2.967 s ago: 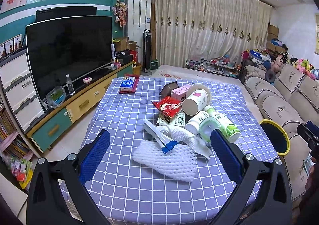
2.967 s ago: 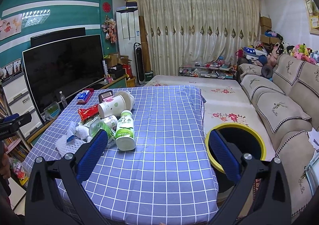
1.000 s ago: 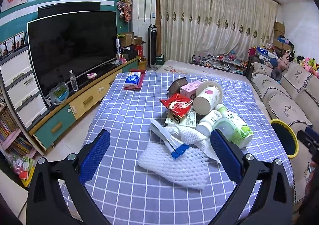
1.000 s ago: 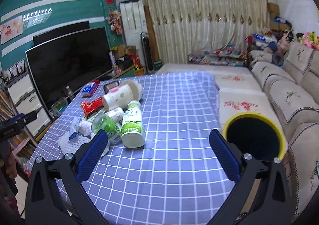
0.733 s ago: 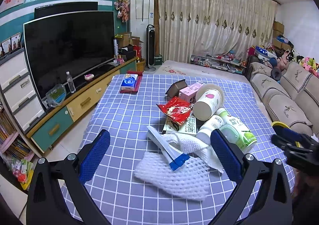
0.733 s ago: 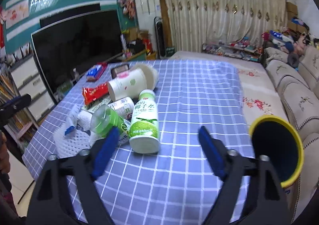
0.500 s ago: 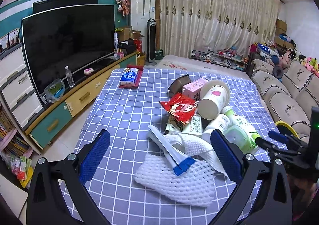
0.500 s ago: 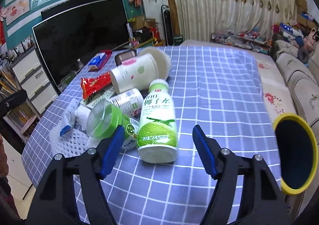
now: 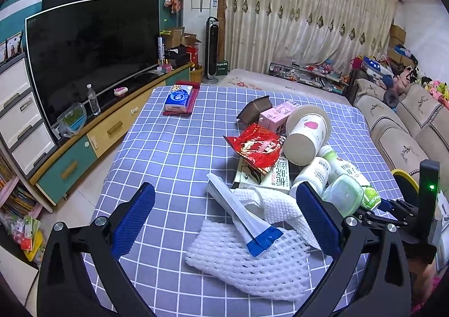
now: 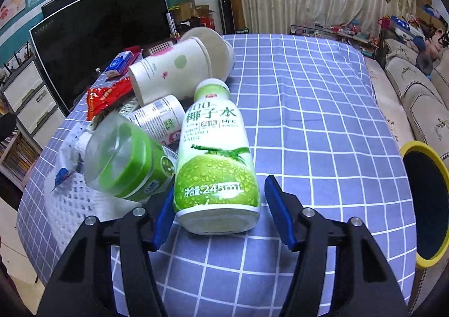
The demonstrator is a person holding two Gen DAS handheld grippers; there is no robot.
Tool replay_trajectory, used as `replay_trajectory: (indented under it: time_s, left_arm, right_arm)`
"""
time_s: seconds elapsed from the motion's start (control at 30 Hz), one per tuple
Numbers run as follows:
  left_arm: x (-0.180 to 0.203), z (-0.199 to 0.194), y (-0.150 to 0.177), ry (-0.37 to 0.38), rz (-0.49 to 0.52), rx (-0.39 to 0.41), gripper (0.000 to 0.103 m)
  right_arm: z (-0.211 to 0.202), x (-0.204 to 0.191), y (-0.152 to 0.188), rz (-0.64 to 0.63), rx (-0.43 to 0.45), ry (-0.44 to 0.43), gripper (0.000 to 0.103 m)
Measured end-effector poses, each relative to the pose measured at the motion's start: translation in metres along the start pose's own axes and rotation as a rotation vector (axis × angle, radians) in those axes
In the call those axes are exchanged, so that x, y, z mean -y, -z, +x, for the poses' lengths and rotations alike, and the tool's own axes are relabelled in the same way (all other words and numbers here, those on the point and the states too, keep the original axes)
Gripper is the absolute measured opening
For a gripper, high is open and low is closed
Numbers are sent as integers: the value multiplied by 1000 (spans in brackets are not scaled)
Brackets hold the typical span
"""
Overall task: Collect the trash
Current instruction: 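Grasp the green-labelled drink bottle with the right gripper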
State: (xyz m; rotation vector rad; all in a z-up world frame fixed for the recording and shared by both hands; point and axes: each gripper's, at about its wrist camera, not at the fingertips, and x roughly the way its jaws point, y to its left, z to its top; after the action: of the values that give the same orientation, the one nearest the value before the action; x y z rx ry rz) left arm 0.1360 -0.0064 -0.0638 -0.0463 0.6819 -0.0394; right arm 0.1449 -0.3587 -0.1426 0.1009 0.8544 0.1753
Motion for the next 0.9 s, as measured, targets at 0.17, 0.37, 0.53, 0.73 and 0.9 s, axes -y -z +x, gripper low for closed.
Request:
replay_trajectory:
  time_s: [0.17,0.37,0.53,0.73,0.9]
  left_arm:
    - [-3,4,2,-1,-8,-6,99]
    - [-2,7,4,5,-12,-20,99]
    - [2,7,6,14,-3,-21,99]
    - [3,4,5,13,-2,-13,99]
    - [6,5,5,24,0,-17,99]
  right_arm:
    - [-10,7,-2,17,32,-49,50]
    - [-54,16,-16,25,147,-64,50]
    - [-75,18,-24,17,192,-72,49]
    - [-94,17,-23,19,218,-93,49]
    - [-100,17,-22,10,215,-84,49]
